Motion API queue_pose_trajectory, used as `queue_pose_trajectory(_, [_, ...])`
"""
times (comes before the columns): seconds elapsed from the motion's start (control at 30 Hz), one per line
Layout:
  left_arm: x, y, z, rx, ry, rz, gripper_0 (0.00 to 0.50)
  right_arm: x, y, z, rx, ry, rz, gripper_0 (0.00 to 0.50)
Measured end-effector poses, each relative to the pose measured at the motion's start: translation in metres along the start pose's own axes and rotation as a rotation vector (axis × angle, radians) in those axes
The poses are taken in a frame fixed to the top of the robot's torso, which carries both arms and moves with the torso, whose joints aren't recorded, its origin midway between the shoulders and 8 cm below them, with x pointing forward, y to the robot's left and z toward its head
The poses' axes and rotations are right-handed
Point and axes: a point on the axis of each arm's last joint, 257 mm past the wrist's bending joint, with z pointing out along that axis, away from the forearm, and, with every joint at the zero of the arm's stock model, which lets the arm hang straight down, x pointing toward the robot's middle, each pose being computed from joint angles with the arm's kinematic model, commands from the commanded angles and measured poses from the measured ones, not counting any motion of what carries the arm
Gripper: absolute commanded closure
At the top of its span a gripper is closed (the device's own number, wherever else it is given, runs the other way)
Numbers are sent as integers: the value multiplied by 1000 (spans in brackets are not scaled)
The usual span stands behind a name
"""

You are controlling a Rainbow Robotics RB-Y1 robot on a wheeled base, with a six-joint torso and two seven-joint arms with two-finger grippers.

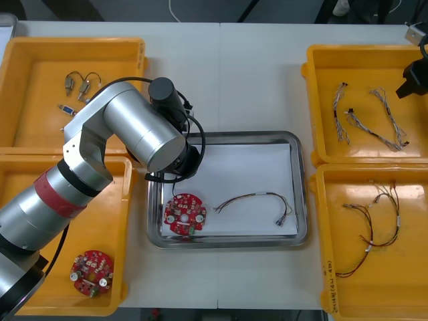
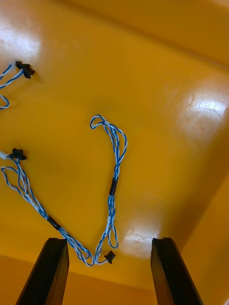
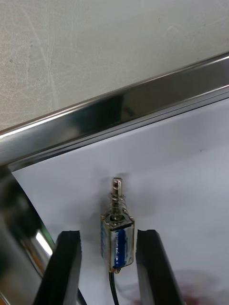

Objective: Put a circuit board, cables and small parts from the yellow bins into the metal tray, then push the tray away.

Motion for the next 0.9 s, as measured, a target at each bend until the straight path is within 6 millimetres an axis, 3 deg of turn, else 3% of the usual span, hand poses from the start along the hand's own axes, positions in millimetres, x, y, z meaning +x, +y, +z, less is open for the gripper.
queue_pose_trajectory(0.47, [-4,-5,-6,9,-17,9,0,7,-10,35,18,-19,34,0])
queue_pose_trajectory(0.7, [-6,-4,-39,0,-23,13,0,10,-14,45,31,-31,49,0])
queue_pose_trajectory(0.9, [-14,11,-69,-10,-43,-56,0,6,-17,50,39,-64,59,0])
